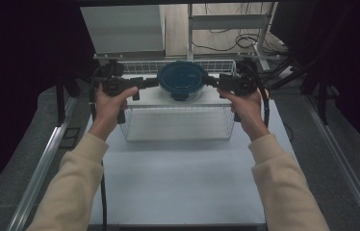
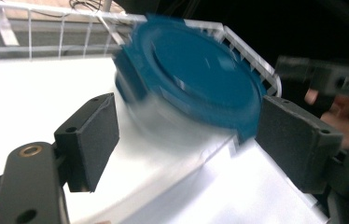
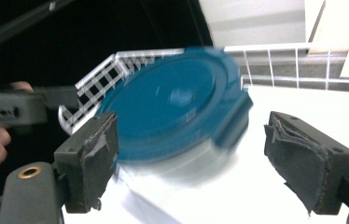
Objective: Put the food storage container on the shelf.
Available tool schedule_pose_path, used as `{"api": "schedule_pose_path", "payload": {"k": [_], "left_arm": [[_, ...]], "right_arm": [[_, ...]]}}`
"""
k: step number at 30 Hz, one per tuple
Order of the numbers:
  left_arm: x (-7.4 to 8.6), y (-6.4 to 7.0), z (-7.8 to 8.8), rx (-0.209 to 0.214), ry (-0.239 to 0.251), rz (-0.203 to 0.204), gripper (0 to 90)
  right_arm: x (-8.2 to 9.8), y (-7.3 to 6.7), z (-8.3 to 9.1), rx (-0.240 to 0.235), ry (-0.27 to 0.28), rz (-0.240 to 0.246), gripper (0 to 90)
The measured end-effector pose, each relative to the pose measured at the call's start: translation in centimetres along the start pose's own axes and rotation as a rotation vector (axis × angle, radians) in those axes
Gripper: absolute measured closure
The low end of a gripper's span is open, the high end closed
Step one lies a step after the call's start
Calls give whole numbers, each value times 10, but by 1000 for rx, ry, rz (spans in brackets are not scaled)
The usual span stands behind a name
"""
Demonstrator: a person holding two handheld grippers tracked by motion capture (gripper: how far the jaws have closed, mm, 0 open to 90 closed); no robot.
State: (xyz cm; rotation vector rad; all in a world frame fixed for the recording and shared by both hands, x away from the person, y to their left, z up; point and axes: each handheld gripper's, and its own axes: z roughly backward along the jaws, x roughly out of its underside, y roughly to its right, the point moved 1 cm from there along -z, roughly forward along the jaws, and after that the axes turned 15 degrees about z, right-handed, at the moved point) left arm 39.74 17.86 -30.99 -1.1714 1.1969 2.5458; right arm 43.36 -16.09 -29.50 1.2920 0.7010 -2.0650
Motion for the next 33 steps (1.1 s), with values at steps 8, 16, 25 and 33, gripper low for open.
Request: {"api": "schedule_pose_path", "payload": {"k": [8,16,25,33], "left_arm": [[74,8,33,15,-28,-94,221],[151,-9,48,-5,-57,-140,223],[213,-39,38,-85,-114,-101,232],[222,-41,37,-113,-124,-122,249]], "right_arm": [[54,-25,56,-3,-4,154,175],[124,-46,91,-4,-43,230,180],[209,-53,80,-25,-158,207,189],[221,-52,77,-5,-166,221,189]]}}
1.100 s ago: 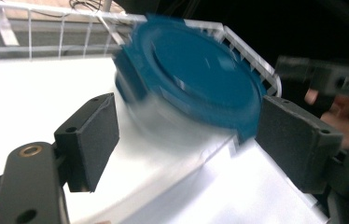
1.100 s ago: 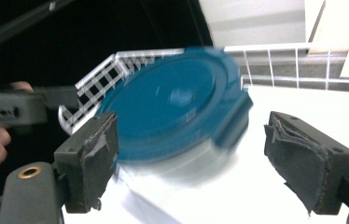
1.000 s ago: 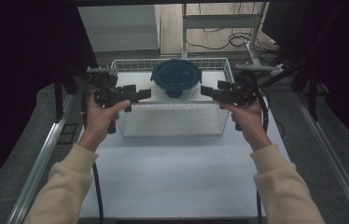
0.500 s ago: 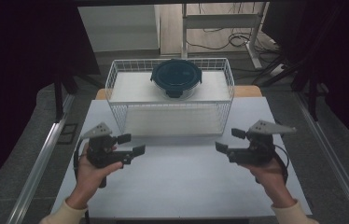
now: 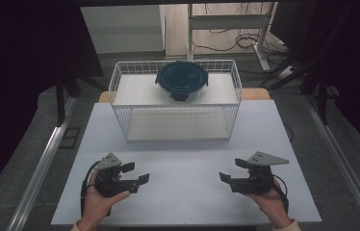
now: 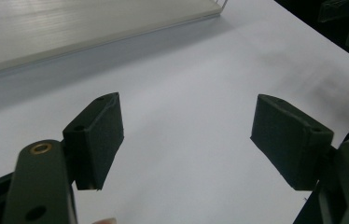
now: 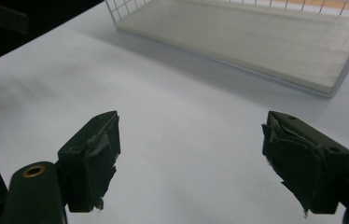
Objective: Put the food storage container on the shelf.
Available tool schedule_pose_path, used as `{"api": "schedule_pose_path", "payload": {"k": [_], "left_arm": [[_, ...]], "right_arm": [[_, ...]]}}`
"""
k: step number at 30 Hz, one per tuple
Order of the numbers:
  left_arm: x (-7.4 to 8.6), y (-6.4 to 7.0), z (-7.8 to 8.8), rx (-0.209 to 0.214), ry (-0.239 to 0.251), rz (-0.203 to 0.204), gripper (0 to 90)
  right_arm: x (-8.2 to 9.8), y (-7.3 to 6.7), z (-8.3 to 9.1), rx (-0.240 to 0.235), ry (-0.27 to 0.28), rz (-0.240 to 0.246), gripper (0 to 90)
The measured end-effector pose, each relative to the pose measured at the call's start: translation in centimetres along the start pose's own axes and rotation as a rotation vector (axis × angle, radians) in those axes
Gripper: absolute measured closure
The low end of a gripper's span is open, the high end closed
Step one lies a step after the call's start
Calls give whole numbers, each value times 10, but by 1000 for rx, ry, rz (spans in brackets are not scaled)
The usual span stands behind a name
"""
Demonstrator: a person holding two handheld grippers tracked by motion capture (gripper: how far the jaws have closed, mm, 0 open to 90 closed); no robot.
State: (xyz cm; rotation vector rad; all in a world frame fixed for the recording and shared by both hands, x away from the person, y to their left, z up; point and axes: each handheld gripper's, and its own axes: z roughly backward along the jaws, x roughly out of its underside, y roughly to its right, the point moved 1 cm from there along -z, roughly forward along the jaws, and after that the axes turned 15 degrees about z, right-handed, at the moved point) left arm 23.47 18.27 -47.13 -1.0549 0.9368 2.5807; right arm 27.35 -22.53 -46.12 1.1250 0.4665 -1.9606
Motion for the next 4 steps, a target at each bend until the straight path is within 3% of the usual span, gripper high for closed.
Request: {"api": "schedule_pose_path", "payload": {"k": [4], "left_arm": [[2,-2,0,4,-4,4,251]], "right_arm": [[0,0,2,6,17,1,181]]}}
